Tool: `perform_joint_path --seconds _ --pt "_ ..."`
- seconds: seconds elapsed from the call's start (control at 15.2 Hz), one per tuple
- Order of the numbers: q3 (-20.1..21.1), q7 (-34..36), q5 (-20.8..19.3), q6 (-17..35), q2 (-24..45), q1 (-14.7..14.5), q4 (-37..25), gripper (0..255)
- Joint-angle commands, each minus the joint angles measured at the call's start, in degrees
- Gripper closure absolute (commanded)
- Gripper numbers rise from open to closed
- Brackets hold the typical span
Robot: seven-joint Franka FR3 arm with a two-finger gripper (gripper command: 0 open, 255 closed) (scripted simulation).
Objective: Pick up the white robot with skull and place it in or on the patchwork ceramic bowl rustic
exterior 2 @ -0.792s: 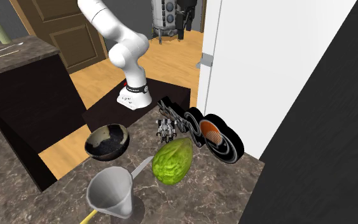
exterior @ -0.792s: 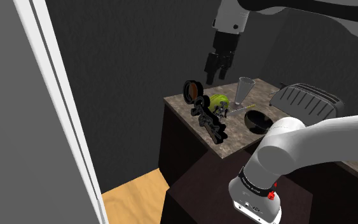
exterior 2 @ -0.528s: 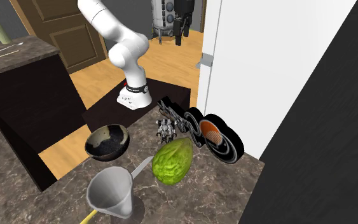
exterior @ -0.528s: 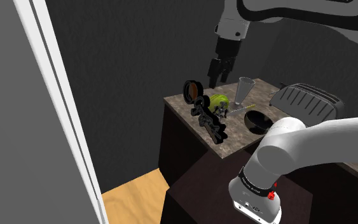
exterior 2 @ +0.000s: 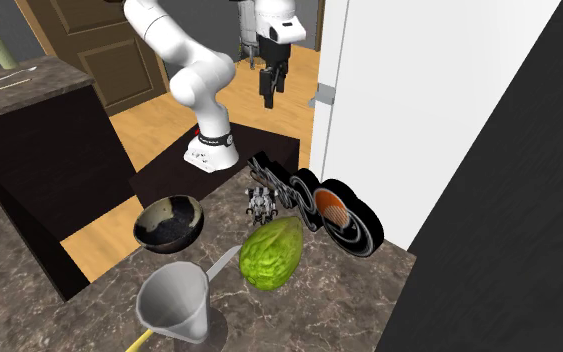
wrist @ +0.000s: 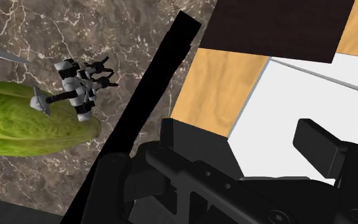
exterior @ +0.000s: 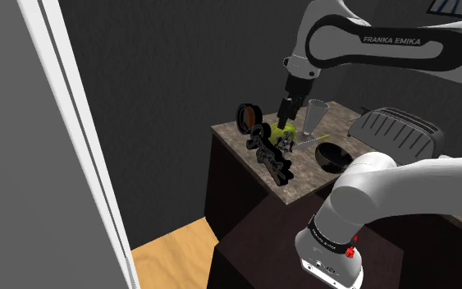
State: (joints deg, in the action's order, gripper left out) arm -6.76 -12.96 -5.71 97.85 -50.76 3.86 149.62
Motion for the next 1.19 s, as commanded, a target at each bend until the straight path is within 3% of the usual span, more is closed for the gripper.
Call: perform_joint_path --seconds 0.0,0.53,0.86,1.12 --pt "-2.5 -3.0 -2.6 3.1 -0.6 1.2 2.9 0" --pt "-12.8 -13.1 -12.1 18.6 4.6 5.8 9.5 0" --pt "-20.2 -19.4 -17.0 30.1 12.7 7.5 10.4 0" --pt "-25.9 -24.2 -18.9 38.8 20.3 7.3 9.3 0"
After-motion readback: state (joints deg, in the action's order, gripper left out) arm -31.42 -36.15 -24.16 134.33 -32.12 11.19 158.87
